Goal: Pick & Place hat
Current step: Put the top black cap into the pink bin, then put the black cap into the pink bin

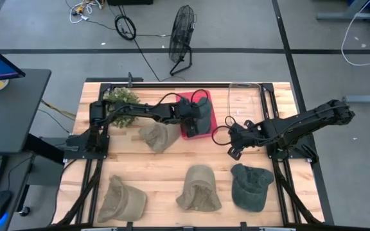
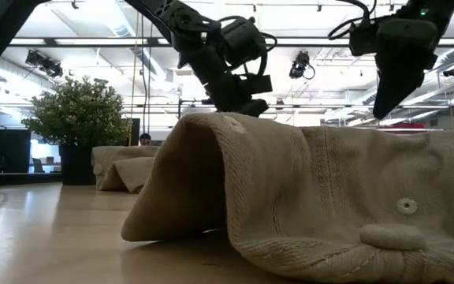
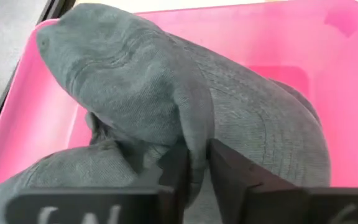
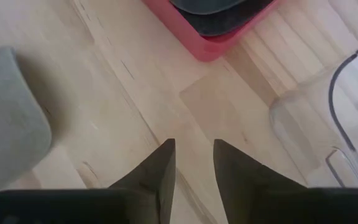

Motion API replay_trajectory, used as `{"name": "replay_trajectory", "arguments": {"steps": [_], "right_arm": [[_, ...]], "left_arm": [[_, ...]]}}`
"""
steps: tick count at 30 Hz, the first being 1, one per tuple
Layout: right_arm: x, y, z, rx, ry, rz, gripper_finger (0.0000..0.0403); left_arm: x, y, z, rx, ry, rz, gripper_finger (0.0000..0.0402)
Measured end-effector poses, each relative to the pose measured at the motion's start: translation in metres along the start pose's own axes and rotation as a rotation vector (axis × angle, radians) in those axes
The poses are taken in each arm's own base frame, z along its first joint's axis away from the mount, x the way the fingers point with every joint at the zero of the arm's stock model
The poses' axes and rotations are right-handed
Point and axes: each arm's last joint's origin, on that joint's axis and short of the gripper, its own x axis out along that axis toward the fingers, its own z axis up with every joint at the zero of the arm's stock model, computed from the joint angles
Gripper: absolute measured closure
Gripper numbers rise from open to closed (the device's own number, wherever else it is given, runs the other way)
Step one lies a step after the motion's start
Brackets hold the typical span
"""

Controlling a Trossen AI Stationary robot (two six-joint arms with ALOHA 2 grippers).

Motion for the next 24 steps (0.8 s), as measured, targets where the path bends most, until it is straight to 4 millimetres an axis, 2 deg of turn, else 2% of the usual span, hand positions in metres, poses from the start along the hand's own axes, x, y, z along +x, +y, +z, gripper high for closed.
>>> {"name": "replay_trajectory", "arguments": {"steps": [4,8,15,19,24], "right_arm": [[0.0,0.002,0.002,0.0,-0.018,0.015,0.0292],[0.0,0.002,0.002,0.0,-0.01,0.028,0.0292],[-0.003,0.012,-0.009,-0.069,0.157,0.215,0.0292],[-0.01,0.026,-0.023,-0.076,0.205,0.282,0.0295],[-0.019,0.041,-0.043,-0.028,0.296,0.333,0.0302]], "left_arm": [[-0.005,0.0,0.002,0.004,0.015,-0.009,0.0268],[-0.027,-0.001,0.015,0.015,0.063,-0.022,0.0228],[-0.094,-0.001,0.042,0.003,0.127,-0.045,0.0217],[-0.144,0.007,0.056,-0.057,0.072,0.021,0.0226],[-0.197,0.004,0.055,-0.074,-0.026,0.115,0.0233]]}}
